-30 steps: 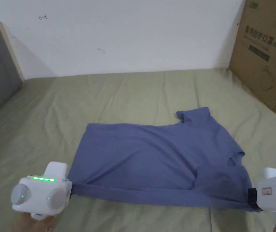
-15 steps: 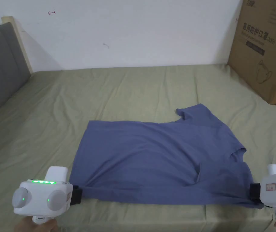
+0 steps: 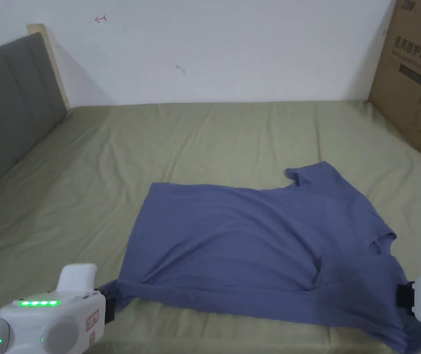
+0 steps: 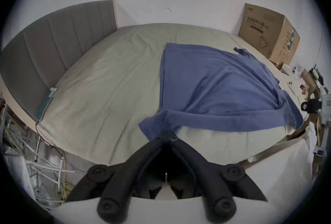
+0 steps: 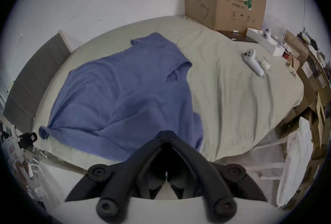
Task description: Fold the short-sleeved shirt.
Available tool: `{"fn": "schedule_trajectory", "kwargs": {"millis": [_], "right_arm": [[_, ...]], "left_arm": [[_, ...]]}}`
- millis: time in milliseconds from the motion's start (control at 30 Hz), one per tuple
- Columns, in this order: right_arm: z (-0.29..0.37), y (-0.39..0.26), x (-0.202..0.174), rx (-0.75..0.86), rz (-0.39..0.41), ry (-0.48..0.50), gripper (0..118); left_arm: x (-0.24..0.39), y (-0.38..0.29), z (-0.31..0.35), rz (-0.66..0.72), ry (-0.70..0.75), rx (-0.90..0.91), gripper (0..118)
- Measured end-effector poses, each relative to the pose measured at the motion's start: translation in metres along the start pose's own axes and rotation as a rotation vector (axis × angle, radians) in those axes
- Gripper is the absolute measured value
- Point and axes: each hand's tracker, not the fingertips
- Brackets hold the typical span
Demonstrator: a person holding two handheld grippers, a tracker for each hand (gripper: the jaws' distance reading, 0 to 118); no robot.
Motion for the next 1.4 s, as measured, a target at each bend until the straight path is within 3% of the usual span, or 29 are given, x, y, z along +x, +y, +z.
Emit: {"fn": "schedule_trajectory", "kwargs": {"millis": [100,133,233,267,433,467,500,533,733,767,800,833,867,933,967,1000,1033,1067,1100,1133,1167,1233,1333,1400], "right_arm": [[-0.004,-0.003,-0.005,-0.009,0.005,-0.001,0],[-0.008,-0.003,-0.001,-0.02,0.0,0.005,0],[-0.009,-0.003,-0.001,-0.028,-0.01,0.003,0],[-0.011,-0.004,0.002,-0.03,-0.012,0.001,0],[-0.015,-0.004,0.008,-0.043,-0.02,-0.001,0],[-0.016,-0.005,0.008,-0.049,-0.028,-0.004,0],[-0.016,-0.005,0.009,-0.055,-0.034,-0.006,0],[-0.018,-0.007,0.012,-0.059,-0.035,-0.002,0],[-0.016,-0.009,0.019,-0.075,-0.035,-0.005,0],[-0.016,-0.007,0.02,-0.085,-0.044,0.005,7],[-0.015,-0.005,0.021,-0.091,-0.045,0.011,32],[-0.015,-0.004,0.023,-0.087,-0.049,0.012,78],[-0.016,-0.002,0.024,-0.086,-0.055,0.013,98],[-0.023,0.001,0.03,-0.109,-0.057,0.02,92],[-0.027,0.002,0.032,-0.125,-0.065,0.012,83],[-0.03,0.001,0.035,-0.165,-0.079,0.007,58],[-0.033,-0.002,0.038,-0.179,-0.08,0.02,26],[-0.038,-0.007,0.039,-0.195,-0.061,0.027,7],[-0.043,-0.012,0.039,-0.24,-0.016,-0.054,7],[-0.043,-0.019,0.037,-0.212,-0.046,-0.085,0],[-0.037,-0.022,0.039,-0.199,-0.045,-0.034,0],[-0.027,-0.018,0.043,-0.164,-0.124,0.004,0],[-0.016,-0.008,0.04,-0.126,-0.061,-0.027,0],[-0.011,-0.003,0.041,-0.128,-0.071,0.0,0]], "left_arm": [[-0.006,0.0,-0.009,0.003,0.011,-0.005,0],[-0.01,0.003,-0.011,0.025,-0.013,-0.011,9],[-0.012,0.011,-0.018,0.06,-0.013,-0.024,92],[-0.013,0.014,-0.02,0.071,-0.002,-0.014,97],[-0.019,0.027,-0.052,0.069,-0.01,-0.071,93],[-0.016,0.026,-0.058,0.068,-0.012,-0.098,76],[-0.013,0.025,-0.061,0.072,-0.016,-0.11,30],[-0.011,0.023,-0.066,0.063,-0.025,-0.15,1],[0.007,0.017,-0.045,0.003,-0.005,-0.143,1],[0.005,0.018,-0.042,0.014,-0.006,-0.143,1],[0.005,0.017,-0.038,0.029,-0.009,-0.137,1],[0.006,0.016,-0.034,0.036,-0.011,-0.132,1],[0.006,0.02,-0.035,0.035,-0.012,-0.131,1],[0.011,0.02,-0.031,0.016,-0.007,-0.124,1],[0.013,0.018,-0.028,0.003,-0.003,-0.124,1],[0.014,0.021,-0.029,-0.004,-0.001,-0.124,1],[0.014,0.022,-0.03,-0.006,-0.001,-0.123,1],[0.014,0.02,-0.028,-0.005,-0.002,-0.122,1],[0.015,0.02,-0.026,-0.002,-0.004,-0.123,1],[0.011,0.024,-0.03,0.001,-0.007,-0.127,1],[0.01,0.024,-0.028,0.005,-0.009,-0.126,1],[0.01,0.025,-0.021,0.01,-0.015,-0.118,1],[0.01,0.035,-0.02,-0.013,-0.013,-0.107,1],[0.01,0.042,-0.02,-0.026,-0.015,-0.102,1]]}}
